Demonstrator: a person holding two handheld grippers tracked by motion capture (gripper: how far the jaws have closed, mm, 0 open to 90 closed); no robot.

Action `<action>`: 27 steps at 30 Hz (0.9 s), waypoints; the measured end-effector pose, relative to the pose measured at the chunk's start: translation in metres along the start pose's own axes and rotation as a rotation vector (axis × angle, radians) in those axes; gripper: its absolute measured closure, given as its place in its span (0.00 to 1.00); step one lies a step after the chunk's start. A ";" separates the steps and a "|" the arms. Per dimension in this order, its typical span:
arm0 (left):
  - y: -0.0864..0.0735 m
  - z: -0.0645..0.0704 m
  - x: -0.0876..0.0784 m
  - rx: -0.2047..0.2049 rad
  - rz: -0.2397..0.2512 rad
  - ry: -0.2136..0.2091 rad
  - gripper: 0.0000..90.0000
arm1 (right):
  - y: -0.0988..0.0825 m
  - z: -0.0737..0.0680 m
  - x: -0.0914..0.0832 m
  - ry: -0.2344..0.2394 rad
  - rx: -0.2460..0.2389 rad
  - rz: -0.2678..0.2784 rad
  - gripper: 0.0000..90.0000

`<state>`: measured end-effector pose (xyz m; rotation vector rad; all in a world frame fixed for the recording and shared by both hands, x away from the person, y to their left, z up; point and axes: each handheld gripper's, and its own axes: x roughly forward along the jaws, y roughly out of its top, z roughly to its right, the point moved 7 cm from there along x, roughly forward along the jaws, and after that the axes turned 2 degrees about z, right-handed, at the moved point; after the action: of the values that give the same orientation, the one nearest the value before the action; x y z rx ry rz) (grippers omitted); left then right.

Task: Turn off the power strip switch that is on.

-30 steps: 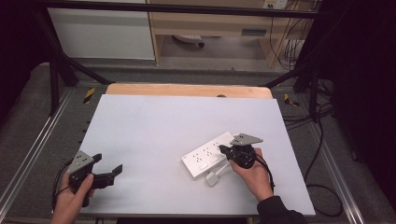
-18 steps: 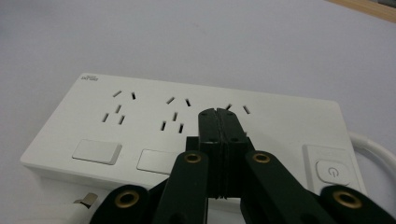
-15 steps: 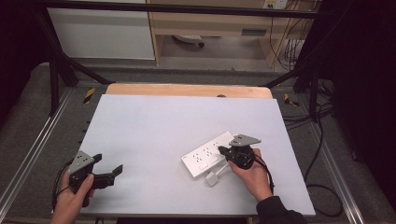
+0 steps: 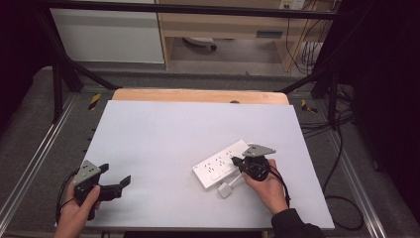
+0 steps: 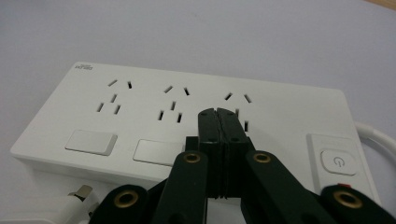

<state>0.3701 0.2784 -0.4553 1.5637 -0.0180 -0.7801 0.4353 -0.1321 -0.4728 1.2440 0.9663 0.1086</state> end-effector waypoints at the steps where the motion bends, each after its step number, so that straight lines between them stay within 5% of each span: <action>1: 0.000 0.000 0.000 0.001 0.000 0.000 0.07 | 0.000 0.000 0.000 0.000 0.000 0.000 1.00; 27: 0.000 0.001 0.000 0.005 -0.002 -0.003 0.07 | -0.004 -0.001 0.002 0.000 0.001 -0.016 1.00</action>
<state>0.3698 0.2773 -0.4557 1.5673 -0.0202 -0.7844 0.4348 -0.1319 -0.4771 1.2371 0.9762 0.0954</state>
